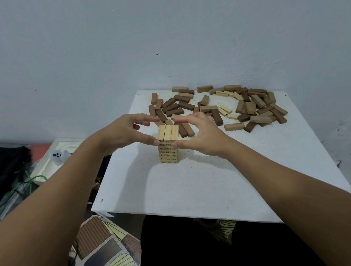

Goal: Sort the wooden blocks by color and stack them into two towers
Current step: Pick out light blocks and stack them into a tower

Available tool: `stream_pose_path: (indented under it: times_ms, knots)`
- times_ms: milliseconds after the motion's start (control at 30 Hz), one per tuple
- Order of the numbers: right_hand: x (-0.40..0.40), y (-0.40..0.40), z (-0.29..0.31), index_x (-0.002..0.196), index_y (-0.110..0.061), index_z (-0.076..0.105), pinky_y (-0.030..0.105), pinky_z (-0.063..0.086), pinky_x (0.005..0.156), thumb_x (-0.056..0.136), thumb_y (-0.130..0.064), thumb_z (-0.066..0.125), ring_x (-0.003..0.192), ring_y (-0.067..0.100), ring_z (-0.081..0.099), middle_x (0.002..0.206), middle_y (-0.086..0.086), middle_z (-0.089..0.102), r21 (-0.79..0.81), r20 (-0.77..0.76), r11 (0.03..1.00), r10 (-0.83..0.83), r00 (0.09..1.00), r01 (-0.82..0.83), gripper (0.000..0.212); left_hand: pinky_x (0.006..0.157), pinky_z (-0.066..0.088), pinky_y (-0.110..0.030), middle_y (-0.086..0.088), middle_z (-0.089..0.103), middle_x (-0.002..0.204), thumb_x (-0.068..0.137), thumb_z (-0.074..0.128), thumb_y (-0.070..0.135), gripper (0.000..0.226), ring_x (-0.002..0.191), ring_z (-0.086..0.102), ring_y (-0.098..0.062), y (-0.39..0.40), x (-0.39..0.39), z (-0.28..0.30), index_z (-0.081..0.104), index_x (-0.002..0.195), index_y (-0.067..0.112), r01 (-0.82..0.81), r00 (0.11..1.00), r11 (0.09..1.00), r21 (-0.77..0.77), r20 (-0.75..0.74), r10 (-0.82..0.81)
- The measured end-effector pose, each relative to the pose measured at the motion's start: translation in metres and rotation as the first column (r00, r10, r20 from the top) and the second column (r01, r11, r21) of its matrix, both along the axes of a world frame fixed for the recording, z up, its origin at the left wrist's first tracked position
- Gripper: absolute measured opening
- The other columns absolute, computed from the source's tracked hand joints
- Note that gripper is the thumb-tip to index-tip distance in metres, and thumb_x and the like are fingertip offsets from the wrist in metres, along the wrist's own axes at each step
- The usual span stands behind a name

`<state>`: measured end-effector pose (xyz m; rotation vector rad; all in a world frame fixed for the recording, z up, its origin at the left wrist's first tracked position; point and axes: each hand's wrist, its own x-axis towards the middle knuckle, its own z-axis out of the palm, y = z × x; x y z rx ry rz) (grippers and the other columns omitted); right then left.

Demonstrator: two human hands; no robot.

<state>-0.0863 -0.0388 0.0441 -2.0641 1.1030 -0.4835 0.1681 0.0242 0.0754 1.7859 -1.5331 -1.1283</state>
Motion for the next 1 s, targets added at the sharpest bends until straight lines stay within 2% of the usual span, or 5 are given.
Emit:
stream_pose_path:
  times_ms: [467, 833, 1000]
  knots:
    - [0.008, -0.003, -0.008, 0.126, -0.053, 0.061, 0.050, 0.031, 0.116, 0.070, -0.062, 0.084, 0.137, 0.013, 0.028, 0.135, -0.016, 0.041, -0.008, 0.027, 1.000, -0.017, 0.999, 0.017, 0.060, 0.102, 0.041, -0.039, 0.012, 0.058, 0.141, 0.071, 0.094, 0.029, 0.056, 0.131, 0.043, -0.021, -0.006, -0.003, -0.005, 0.074, 0.121, 0.046, 0.003, 1.000, 1.000, 0.016, -0.027, -0.002]
    - [0.012, -0.002, -0.006, 0.130, -0.049, 0.061, 0.050, 0.032, 0.115, 0.074, -0.062, 0.082, 0.136, 0.014, 0.028, 0.135, -0.012, 0.042, -0.030, -0.003, 0.999, -0.031, 1.000, 0.031, 0.061, 0.100, 0.040, -0.037, 0.011, 0.058, 0.138, 0.073, 0.093, 0.028, 0.054, 0.128, 0.044, -0.019, -0.006, -0.002, -0.003, 0.075, 0.121, 0.046, -0.001, 0.999, 1.000, 0.021, -0.034, 0.001]
    - [0.011, -0.001, -0.006, 0.133, -0.050, 0.057, 0.052, 0.031, 0.116, 0.073, -0.065, 0.082, 0.138, 0.015, 0.027, 0.137, -0.012, 0.041, -0.034, -0.011, 0.999, -0.022, 1.000, 0.022, 0.067, 0.097, 0.042, -0.034, 0.008, 0.058, 0.135, 0.072, 0.093, 0.025, 0.060, 0.125, 0.047, -0.016, -0.004, -0.002, -0.001, 0.072, 0.123, 0.050, 0.001, 0.998, 1.000, 0.030, -0.057, 0.000]
